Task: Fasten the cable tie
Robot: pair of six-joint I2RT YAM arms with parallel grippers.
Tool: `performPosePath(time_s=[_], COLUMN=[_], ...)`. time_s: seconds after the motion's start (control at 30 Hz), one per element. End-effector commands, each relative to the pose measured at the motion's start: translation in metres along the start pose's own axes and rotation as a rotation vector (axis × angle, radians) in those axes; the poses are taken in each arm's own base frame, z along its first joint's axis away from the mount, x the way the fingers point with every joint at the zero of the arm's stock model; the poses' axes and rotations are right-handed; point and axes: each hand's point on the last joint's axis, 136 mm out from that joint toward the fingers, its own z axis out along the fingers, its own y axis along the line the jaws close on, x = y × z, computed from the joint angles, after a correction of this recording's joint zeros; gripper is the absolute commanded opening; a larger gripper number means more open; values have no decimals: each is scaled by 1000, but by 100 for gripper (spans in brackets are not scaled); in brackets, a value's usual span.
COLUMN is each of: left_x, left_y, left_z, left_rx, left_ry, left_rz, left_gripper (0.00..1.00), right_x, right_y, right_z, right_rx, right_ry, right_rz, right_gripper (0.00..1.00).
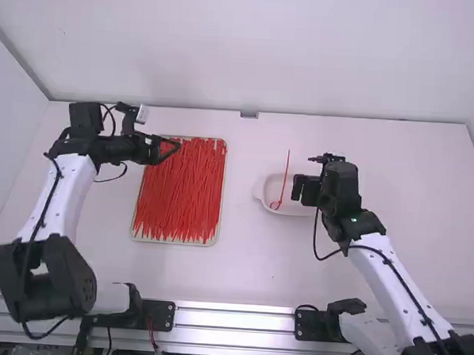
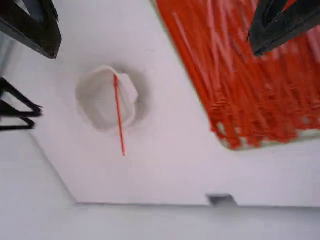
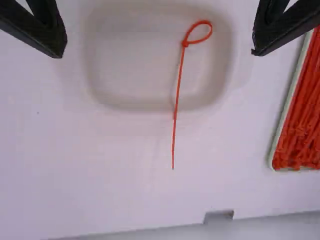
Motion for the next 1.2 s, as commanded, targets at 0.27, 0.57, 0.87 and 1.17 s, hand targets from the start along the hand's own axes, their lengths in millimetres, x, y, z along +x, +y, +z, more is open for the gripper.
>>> performPosePath(time_s=[0.27,0.57,0.87,1.17], left_x=[2,1,9,20], left_y=[-15,-28,-43,-67], left_z=[-56,-65,-57,-50], left_rx=[-313,-323,-340,-364], left_ry=[-105,-129,-175,-259], left_rz=[50,74,79,222], left_gripper=[99,99,90,75], right_x=[-24,-17,-19,-21], right_y=[0,8,-9,-58], right_z=[-28,-28,-37,-54], right_rx=[-4,-21,-34,98], right_ry=[-93,-66,-159,-325], right_rz=[0,-18,-60,-92], right_gripper=[99,99,89,74])
